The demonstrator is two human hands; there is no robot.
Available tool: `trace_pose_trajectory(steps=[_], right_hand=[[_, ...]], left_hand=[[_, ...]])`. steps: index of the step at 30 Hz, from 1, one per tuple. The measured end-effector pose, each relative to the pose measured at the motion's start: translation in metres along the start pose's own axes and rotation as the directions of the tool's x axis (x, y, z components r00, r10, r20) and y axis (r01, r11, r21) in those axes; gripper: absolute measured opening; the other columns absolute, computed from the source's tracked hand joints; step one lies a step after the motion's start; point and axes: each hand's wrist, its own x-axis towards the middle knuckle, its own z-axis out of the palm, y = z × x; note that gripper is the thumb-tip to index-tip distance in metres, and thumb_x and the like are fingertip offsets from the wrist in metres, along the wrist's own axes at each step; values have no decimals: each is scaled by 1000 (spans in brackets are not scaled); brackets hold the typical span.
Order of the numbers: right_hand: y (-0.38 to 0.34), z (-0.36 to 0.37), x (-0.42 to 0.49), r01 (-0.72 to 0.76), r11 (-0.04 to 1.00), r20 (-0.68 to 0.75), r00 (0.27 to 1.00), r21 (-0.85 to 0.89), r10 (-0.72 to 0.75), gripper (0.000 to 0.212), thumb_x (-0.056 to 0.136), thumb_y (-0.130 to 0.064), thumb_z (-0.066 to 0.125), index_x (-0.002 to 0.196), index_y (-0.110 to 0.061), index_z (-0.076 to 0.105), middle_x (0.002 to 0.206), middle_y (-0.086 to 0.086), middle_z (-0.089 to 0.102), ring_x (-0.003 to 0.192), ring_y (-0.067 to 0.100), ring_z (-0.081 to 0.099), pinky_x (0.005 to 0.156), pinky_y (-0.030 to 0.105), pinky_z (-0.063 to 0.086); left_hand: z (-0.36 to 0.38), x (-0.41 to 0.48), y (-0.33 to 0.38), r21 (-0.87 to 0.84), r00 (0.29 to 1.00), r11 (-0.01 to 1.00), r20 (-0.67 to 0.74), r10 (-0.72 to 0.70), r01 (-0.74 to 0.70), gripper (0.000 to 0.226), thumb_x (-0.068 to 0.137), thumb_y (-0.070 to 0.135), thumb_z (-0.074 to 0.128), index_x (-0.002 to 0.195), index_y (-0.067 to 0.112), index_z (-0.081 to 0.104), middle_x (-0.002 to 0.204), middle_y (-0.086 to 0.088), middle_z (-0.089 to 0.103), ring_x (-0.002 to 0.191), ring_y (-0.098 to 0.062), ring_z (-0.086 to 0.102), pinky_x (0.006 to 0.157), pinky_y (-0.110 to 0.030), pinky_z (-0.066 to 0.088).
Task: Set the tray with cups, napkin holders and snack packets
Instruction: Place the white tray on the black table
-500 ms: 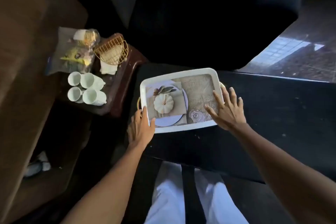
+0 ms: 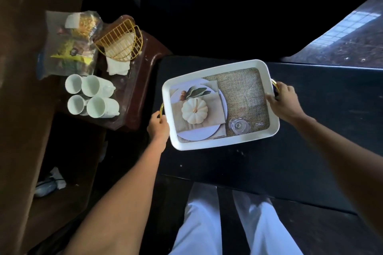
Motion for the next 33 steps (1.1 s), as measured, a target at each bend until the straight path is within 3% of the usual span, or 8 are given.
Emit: trace_pose_trajectory(steps=[4,8,11,16,19,24,27,33], right_hand=[[-4,2,5,-54,997,-151,986,62,63,30,104,-19,41,112,2,62,107,24,64,101,41,59,73,34,39],[-2,-4,-4,-134,973,-197,965,188,171,28,100,-12,49,120,-6,68,112,14,70,104,28,64,89,31,48],[8,-12,-15,-139,961,-252,947,238,200,27,95,-7,56,115,-10,73,107,10,74,91,14,63,73,10,36],[47,-30,-47,-162,947,-318,915,278,250,25,93,-7,59,113,-10,74,103,9,76,84,9,62,67,0,36],[77,-42,-68,-197,938,-352,889,286,294,27,92,-9,58,114,-11,74,101,8,76,83,13,65,82,21,53],[127,-54,-98,-264,904,-356,853,337,382,25,93,-11,58,113,-12,73,96,6,75,88,24,71,84,49,59],[145,-57,-109,-289,883,-368,827,370,425,24,95,-11,58,115,-11,72,92,1,72,89,25,71,84,50,59],[159,-60,-106,-291,876,-366,823,385,434,26,96,-10,57,118,-12,70,99,7,74,94,27,71,88,50,58]], left_hand=[[4,15,-7,-130,997,990,-46,-56,50,34,103,18,52,135,15,62,121,-10,69,110,-31,68,96,-45,58],[4,24,-16,-111,996,994,-89,-24,14,26,99,13,60,122,17,69,114,-11,72,97,-27,69,88,-43,60],[4,19,-14,-83,992,996,-119,35,-45,25,97,10,62,118,19,70,105,-7,72,91,-24,70,82,-37,60],[19,-14,-1,-58,990,991,-82,115,-120,26,95,8,65,118,18,71,92,-1,70,85,-21,69,78,-33,58],[35,-37,7,-14,984,984,-32,178,-179,26,94,8,66,117,18,72,87,2,69,81,-20,70,73,-29,56],[67,-63,14,38,966,967,63,250,-253,28,94,7,66,120,16,72,84,6,71,70,-3,65,60,-18,49],[82,-72,14,57,962,963,96,257,-263,29,95,6,65,121,17,71,90,1,77,71,0,65,62,-20,53],[97,-81,9,52,958,964,133,254,-263,29,94,3,64,120,15,71,71,16,66,92,-22,75,89,-45,61]])
